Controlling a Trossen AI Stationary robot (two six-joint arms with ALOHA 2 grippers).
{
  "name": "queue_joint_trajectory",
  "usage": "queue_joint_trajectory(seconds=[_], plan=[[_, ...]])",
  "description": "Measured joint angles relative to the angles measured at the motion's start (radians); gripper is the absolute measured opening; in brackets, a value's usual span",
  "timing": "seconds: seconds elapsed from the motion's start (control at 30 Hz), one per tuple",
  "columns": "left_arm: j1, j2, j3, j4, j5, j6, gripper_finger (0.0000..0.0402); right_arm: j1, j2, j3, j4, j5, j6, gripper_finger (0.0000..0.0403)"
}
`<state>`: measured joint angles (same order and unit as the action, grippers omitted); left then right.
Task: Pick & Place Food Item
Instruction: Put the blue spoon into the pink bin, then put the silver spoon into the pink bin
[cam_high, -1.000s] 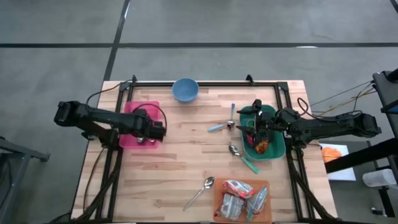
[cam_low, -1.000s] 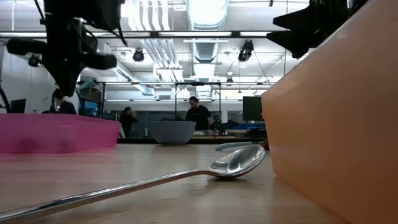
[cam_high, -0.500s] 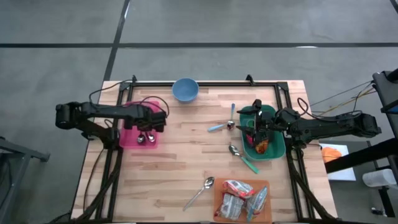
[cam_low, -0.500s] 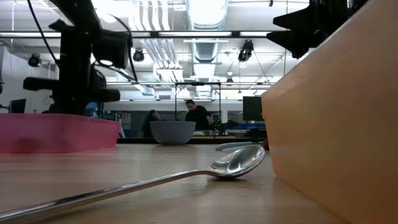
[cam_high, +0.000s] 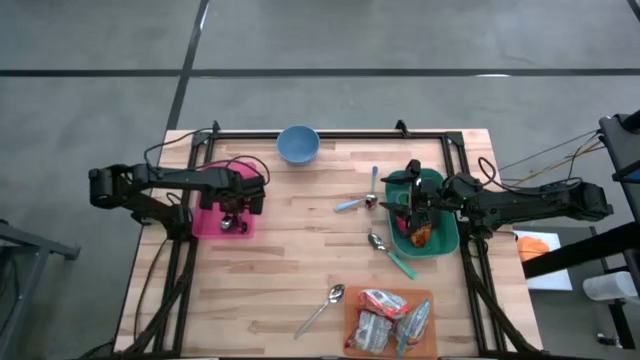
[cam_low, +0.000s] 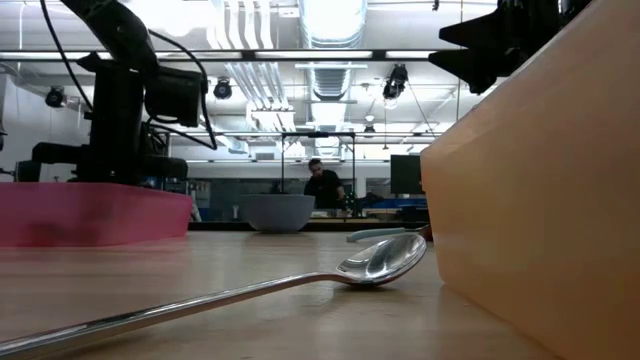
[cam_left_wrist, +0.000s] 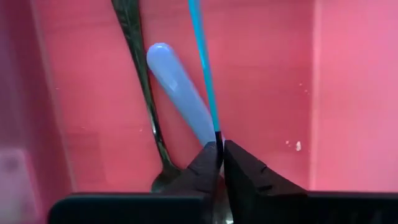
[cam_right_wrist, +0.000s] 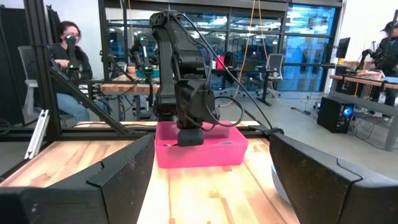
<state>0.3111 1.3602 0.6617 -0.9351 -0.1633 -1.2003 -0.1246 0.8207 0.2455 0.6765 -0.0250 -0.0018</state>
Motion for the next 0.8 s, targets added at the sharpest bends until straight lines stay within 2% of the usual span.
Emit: queue_joint_trajectory(seconds=[0.23, 0.33, 0.6, 0.73, 0.8], plan=[[0.000, 0.000, 0.000, 0.017, 0.000, 0.000, 0.0117, 0.000, 0.000, 0.000, 0.000, 0.000, 0.000, 0.0316], [0.000, 0.000, 0.000, 0.019, 0.000, 0.000, 0.0139, 0.000, 0.000, 0.000, 0.000, 0.000, 0.000, 0.0316], [-0.001, -0.005, 0.004, 0.010, 0.001, 0.016, 0.0144, 0.000, 0.000, 0.000, 0.000, 0.000, -0.001, 0.0316], [-0.048, -0.033, 0.041, -0.016, -0.001, 0.014, 0.0145, 0.000, 0.000, 0.000, -0.002, 0.000, 0.000, 0.0316], [-0.078, -0.056, 0.070, -0.058, -0.040, -0.008, 0.0145, 0.000, 0.000, 0.000, -0.009, 0.000, -0.001, 0.0316]])
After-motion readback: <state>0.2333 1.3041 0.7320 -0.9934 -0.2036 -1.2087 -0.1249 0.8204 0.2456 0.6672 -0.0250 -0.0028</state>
